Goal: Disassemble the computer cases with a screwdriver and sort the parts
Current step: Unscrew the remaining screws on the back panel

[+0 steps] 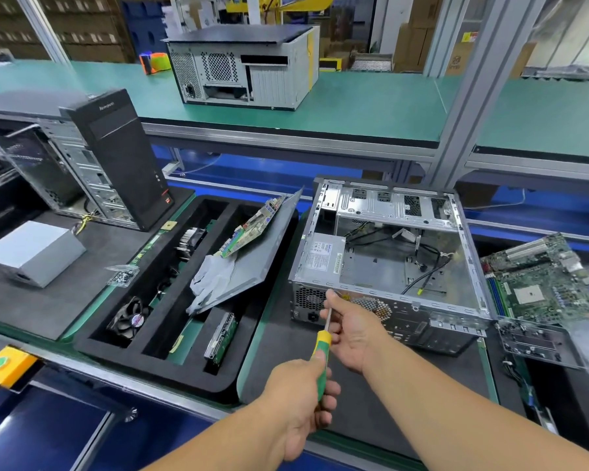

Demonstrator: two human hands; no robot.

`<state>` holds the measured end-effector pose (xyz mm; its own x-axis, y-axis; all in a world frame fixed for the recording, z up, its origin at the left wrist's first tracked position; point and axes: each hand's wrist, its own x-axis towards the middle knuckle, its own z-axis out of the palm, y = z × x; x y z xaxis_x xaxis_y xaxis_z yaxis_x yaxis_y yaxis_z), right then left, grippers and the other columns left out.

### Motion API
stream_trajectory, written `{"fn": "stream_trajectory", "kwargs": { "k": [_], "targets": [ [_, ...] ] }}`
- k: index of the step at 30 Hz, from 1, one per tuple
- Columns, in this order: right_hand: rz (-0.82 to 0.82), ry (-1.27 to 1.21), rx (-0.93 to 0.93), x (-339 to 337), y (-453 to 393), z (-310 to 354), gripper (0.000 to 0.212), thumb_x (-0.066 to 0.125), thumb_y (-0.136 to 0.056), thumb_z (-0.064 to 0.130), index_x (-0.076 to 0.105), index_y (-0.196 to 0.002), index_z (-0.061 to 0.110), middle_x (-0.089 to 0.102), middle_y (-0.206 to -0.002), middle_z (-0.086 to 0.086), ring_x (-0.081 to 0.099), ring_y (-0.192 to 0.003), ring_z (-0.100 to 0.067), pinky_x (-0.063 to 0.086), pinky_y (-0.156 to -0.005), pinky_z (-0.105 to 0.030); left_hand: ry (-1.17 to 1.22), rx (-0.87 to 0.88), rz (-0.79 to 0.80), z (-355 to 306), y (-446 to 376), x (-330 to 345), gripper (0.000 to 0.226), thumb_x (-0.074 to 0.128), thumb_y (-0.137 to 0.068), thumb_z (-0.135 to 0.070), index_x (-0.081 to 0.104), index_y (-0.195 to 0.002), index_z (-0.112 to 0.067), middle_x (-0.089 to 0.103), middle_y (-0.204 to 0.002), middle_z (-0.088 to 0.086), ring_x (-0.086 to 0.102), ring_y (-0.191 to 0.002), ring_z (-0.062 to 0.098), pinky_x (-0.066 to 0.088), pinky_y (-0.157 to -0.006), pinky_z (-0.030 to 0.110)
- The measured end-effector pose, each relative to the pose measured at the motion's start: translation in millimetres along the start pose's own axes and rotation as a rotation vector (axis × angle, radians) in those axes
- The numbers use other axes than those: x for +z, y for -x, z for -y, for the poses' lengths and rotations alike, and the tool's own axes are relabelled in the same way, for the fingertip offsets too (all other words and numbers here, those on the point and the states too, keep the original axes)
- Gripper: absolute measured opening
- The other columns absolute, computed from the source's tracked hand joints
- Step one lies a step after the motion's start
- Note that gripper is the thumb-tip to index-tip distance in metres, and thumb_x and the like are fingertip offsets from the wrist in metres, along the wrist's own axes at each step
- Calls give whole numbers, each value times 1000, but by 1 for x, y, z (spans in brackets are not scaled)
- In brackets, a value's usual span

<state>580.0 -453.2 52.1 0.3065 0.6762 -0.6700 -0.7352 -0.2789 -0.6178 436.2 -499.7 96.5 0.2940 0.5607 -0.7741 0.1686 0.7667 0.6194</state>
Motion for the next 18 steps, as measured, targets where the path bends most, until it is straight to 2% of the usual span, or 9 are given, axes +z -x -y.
{"fn": "stream_trajectory", "kwargs": {
  "k": [3, 6, 9, 12, 15, 18],
  "targets": [
    [114, 34, 43, -5, 2, 5, 28, 57, -101, 28, 74, -95, 6, 70, -71, -6, 36, -49, -10, 26, -43, -22, 29, -61, 22, 1, 1, -1, 55, 43, -107, -54, 72, -100, -8, 68, -73, 6, 51, -49, 15, 36, -46, 24],
    [131, 22, 28, -5, 3, 6, 26, 53, -103, 19, 73, -99, 3, 69, -71, -6, 36, -45, -8, 26, -39, -20, 68, -92, 49, 0, 0, -3, 61, 41, -107, -57, 76, -103, -7, 68, -73, 8, 50, -49, 16, 35, -46, 24],
    [64, 27, -4, 0, 1, 3, 18, 59, -102, 16, 69, -93, 3, 66, -64, -4, 32, -41, -5, 23, -35, -17, 74, -40, 39, -1, -1, -4, 46, 56, -103, -52, 69, -112, -10, 65, -70, 9, 49, -48, 17, 37, -44, 25],
    [-26, 19, 22, 5, -1, 1, 13, 72, -94, 17, 64, -89, 8, 63, -58, -3, 29, -39, -6, 25, -33, -18, 3, 29, 32, 1, 0, -4, 32, 69, -99, -35, 57, -114, -10, 62, -72, 8, 48, -49, 15, 38, -44, 25],
    [-99, 37, -3, 8, -1, 1, 17, 79, -88, 20, 65, -84, 11, 62, -56, -1, 28, -39, -6, 25, -35, -19, -32, 52, 6, 2, -1, -4, 23, 66, -101, -26, 55, -108, -7, 60, -72, 9, 47, -49, 14, 37, -44, 25],
    [-43, -45, 15, 7, 1, 3, 15, 72, -93, 24, 68, -86, 11, 62, -60, 0, 31, -41, -6, 24, -36, -18, -7, 48, -3, 0, 0, -4, 24, 62, -104, -30, 57, -108, -7, 61, -70, 9, 46, -48, 16, 35, -45, 25]
  ]
}}
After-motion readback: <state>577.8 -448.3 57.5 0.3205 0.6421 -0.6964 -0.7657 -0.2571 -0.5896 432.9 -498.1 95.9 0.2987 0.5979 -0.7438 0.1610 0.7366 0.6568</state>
